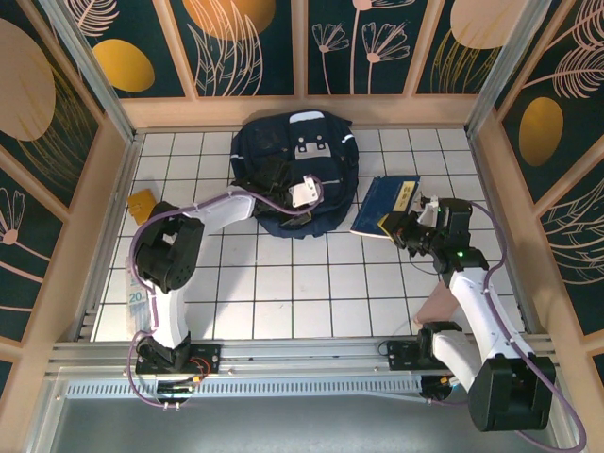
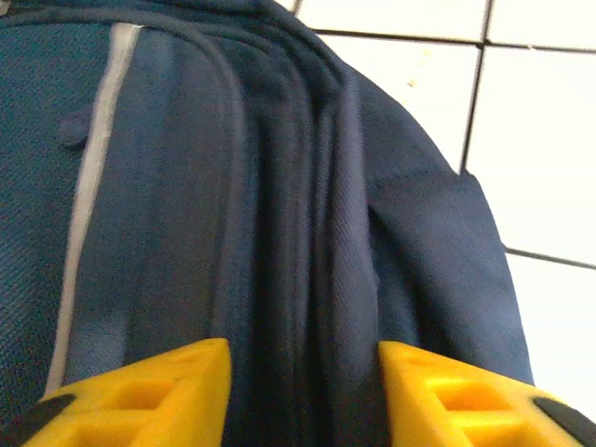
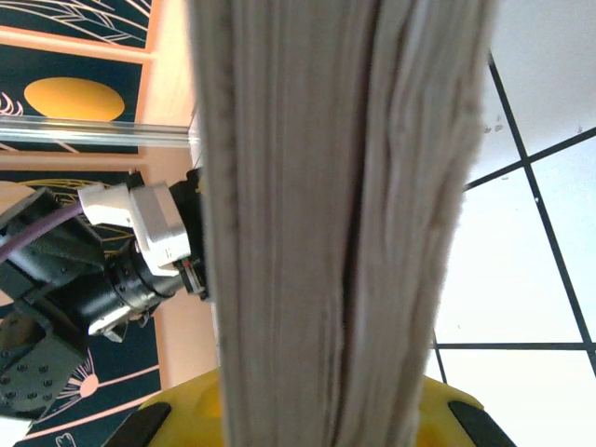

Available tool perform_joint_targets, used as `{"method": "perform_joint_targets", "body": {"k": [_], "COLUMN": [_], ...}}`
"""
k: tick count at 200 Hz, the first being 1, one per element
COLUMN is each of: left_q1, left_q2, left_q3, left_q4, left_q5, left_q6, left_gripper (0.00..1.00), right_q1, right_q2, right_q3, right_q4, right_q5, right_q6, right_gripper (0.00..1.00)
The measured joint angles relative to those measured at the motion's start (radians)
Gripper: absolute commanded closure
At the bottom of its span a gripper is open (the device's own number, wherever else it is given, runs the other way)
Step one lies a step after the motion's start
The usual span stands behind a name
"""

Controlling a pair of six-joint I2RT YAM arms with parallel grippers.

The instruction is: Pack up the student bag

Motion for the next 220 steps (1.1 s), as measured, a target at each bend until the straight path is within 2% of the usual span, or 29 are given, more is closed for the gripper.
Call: {"method": "perform_joint_targets", "body": {"k": [8,32,67,112,146,174,197,220], "left_q1": [0.000,-0.001,-0.003,-0.005,-0.046,-0.085,-0.103,-0.111], "left_q2": [0.019,0.054,0.031,-0.139,-0.288,-0.356,-0.373,-0.379], "left_q3": [0.033,0.115,0.135,0.079,0.061,0.052,0.052,0.052], "left_q4": [-0.017,-0.075,-0.089,0.014,0.119,0.172,0.187,0.190], "left_q5": [0.001,0.014,0.039,-0.006,-0.101,-0.124,-0.097,-0.062], "left_q6": [-0.005,-0.032,-0.089,-0.193,-0.171,-0.142,-0.116,-0.101], "left_gripper": [1.00,1.00,1.00,1.00,1.00,1.00,1.00,1.00], "right_q1": [0.000,0.000,-0.001,0.018,0.177,0.306,0.391,0.435], "right_q2": [0.001,0.002,0.010,0.010,0.010,0.040,0.153,0.295], "right_q3": [0.002,0.005,0.011,0.006,-0.029,-0.083,-0.090,-0.056], "right_q4": [-0.002,-0.009,-0.037,-0.039,0.013,0.182,0.326,0.412], "right_q5": [-0.003,-0.011,-0.061,-0.144,-0.182,-0.165,-0.116,-0.074], "right_q6": [0.000,-0.013,-0.062,-0.078,-0.028,0.099,0.187,0.220], "right_gripper": [1.00,1.00,1.00,1.00,1.00,1.00,1.00,1.00]}}
